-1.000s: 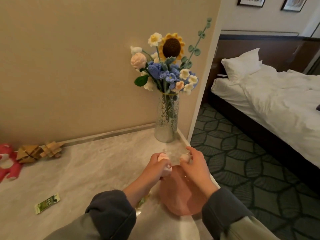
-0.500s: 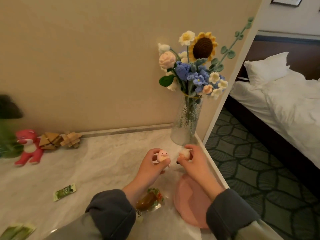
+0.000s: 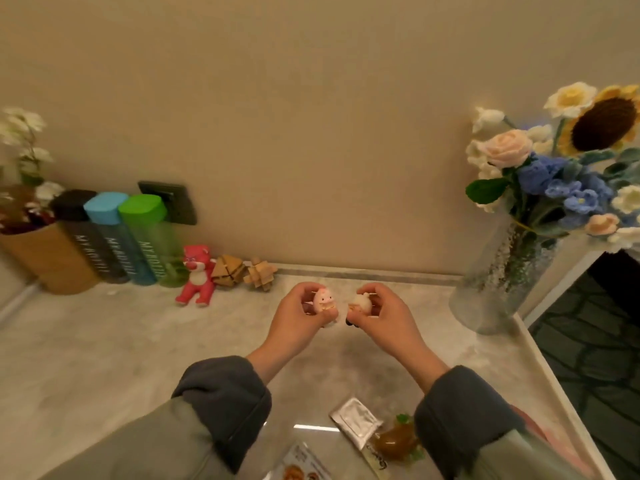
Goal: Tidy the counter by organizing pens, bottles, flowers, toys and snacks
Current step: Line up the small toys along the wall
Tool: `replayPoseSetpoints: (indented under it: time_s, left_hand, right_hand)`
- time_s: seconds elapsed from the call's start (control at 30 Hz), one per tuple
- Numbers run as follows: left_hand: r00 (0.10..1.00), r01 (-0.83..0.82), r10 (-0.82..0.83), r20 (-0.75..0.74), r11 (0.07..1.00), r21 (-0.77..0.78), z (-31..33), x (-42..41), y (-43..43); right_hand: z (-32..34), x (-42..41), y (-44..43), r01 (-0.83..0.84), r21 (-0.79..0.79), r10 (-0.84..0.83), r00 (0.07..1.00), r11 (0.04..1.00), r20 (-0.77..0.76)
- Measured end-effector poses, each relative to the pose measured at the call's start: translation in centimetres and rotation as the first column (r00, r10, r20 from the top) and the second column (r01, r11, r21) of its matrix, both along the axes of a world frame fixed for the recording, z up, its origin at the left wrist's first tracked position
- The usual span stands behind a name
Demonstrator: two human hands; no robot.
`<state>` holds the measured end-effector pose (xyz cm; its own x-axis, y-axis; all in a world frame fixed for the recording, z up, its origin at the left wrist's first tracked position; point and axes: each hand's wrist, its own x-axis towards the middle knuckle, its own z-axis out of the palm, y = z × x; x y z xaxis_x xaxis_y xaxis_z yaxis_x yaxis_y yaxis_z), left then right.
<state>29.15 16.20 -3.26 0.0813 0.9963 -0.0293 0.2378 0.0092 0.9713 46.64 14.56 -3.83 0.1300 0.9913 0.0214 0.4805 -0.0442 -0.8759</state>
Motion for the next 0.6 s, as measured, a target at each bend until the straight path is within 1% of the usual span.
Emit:
replayPoseSetpoints:
  time_s: [0.1, 0.23, 0.3, 0.37, 0.47, 0.53, 0.6]
  left_hand:
    - [0.998, 0.031, -0.029, -0.046, 0.999, 0.038, -0.2, -2.0, 2.4]
    - [0.974, 0.116, -0.100, -0.204, 0.991, 0.065, -0.4, -4.3, 6.1]
    - [0.929, 0.198, -0.156, -0.336, 0.976, 0.094, -0.5, -5.3, 8.1]
    - [0.839, 0.300, -0.197, -0.508, 0.945, 0.130, -0.6, -6.1, 9.8]
    - [0.687, 0.428, -0.210, -0.695, 0.890, 0.154, -0.4, -6.8, 11.7]
    - [0.556, 0.503, -0.138, -0.820, 0.841, 0.200, -0.5, -7.0, 12.7]
    - [0.432, 0.554, -0.032, -0.901, 0.798, 0.237, -0.8, -7.2, 13.5]
  right_hand:
    - [0.3, -2.5, 2.5, -0.033, 0.036, 0.031, 0.999, 0.999, 0.044]
    - [0.1, -5.1, 6.0, -0.065, 0.039, 0.062, 0.995, 0.997, 0.077]
    - [-0.1, -6.1, 7.6, -0.070, 0.031, 0.066, 0.993, 0.997, 0.100]
    - [-0.4, -6.8, 9.1, -0.067, 0.026, 0.063, 0.990, 0.997, 0.124]
    - [-1.1, -7.6, 10.6, -0.057, 0.030, 0.052, 0.987, 0.998, 0.152]
    - [-1.6, -8.1, 11.5, -0.047, 0.024, 0.043, 0.985, 0.999, 0.166]
    - [-2.1, -8.3, 12.1, -0.047, 0.017, 0.043, 0.983, 0.999, 0.177]
